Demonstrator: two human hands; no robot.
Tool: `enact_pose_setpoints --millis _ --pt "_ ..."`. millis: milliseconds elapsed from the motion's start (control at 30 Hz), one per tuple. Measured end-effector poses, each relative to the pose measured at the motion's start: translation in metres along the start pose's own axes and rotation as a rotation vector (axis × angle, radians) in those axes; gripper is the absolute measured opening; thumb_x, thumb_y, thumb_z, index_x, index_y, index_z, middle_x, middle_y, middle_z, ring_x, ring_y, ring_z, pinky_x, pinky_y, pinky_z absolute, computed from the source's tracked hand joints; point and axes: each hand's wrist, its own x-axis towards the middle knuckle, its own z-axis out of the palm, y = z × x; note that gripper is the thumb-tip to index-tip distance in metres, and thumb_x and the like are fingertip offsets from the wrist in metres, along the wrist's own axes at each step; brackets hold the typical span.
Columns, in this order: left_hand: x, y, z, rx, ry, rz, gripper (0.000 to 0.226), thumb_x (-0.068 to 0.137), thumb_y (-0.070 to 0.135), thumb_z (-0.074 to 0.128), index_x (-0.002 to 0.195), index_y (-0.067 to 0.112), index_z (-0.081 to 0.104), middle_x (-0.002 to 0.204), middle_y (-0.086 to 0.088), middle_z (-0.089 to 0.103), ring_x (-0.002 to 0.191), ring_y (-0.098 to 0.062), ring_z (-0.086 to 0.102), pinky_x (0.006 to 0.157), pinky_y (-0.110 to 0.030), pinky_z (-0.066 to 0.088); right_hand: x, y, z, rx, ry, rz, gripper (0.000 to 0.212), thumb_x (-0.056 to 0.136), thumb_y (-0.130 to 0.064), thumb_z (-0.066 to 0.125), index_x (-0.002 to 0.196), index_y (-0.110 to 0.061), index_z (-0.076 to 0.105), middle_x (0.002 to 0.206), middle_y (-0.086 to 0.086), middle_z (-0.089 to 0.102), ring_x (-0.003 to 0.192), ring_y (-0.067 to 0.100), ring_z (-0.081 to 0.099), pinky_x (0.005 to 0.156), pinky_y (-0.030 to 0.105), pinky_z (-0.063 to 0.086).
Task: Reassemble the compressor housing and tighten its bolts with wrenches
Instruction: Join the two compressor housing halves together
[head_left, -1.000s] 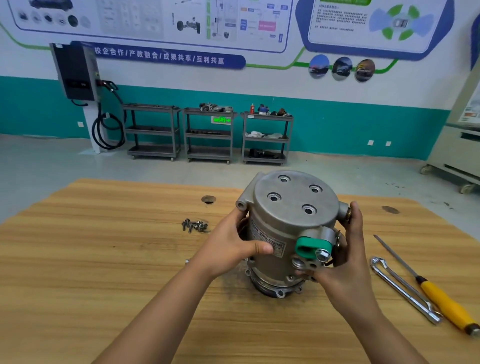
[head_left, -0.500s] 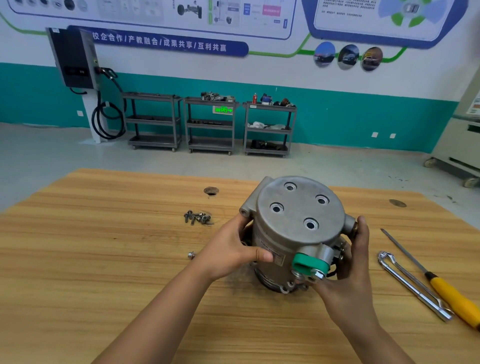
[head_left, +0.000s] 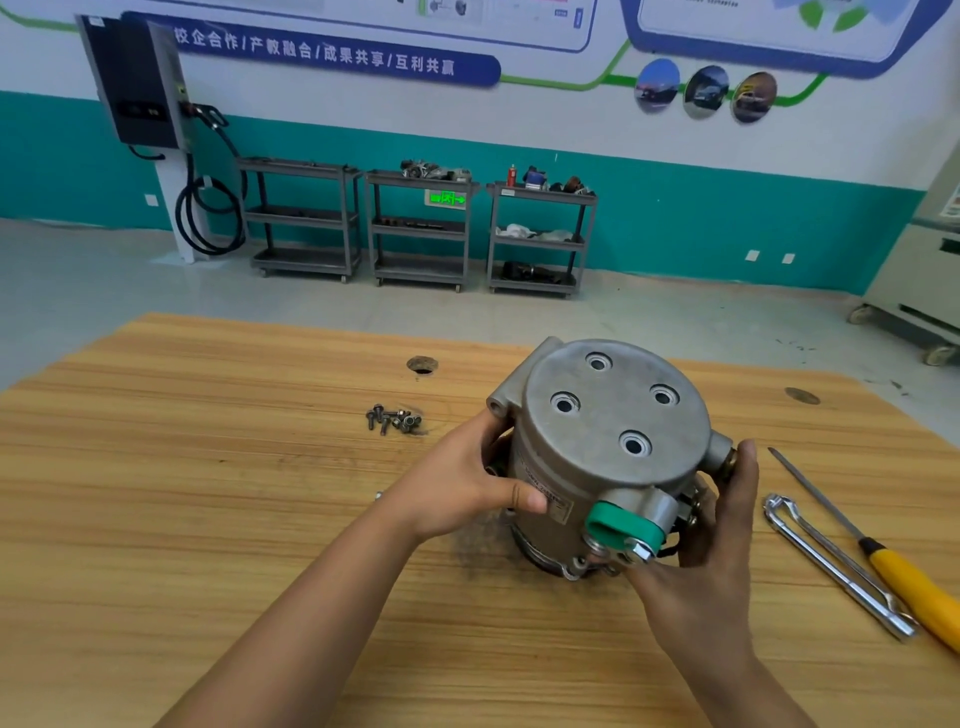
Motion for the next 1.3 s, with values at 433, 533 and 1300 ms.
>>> enact_pose_setpoints --millis 433,533,1300 --pt "-0.011 0.003 0.0 0.051 0.058 0.012 0.077 0.061 0.024 0.078 0.126 0.038 0.039 0.134 0.02 0.048 0.127 0.0 0.045 0.101 -0.018 0.039 -0.001 -0.008 0.007 -0.072 -0.023 0.021 0.128 0.044 -0.04 0.088 0.134 -0.065 0.002 0.148 -0.021 0.024 0.135 0.005 0.031 0.103 0.035 0.033" --pt "-0.025 -0.001 0.011 0.285 0.264 -0.031 0.079 0.06 0.048 0.074 0.128 0.047 0.034 0.138 0.023 0.039 0.134 -0.005 0.036 0.111 -0.035 0.033 0.001 -0.01 -0.002 -0.041 -0.057 0.087 0.129 0.042 -0.051 0.087 0.135 -0.064 0.0 0.149 -0.019 0.026 0.136 0.0 0.028 0.105 0.034 0.029" --pt "-0.018 -0.039 0.034 0.459 0.213 -0.21 0.073 0.078 0.021 0.074 0.141 0.027 0.037 0.136 0.012 0.048 0.128 -0.004 0.042 0.096 -0.01 0.034 0.006 0.013 -0.046 0.041 -0.324 0.262 0.084 0.067 -0.07 0.062 0.134 -0.025 0.038 0.134 -0.004 0.05 0.126 0.005 0.045 0.095 0.021 0.043"
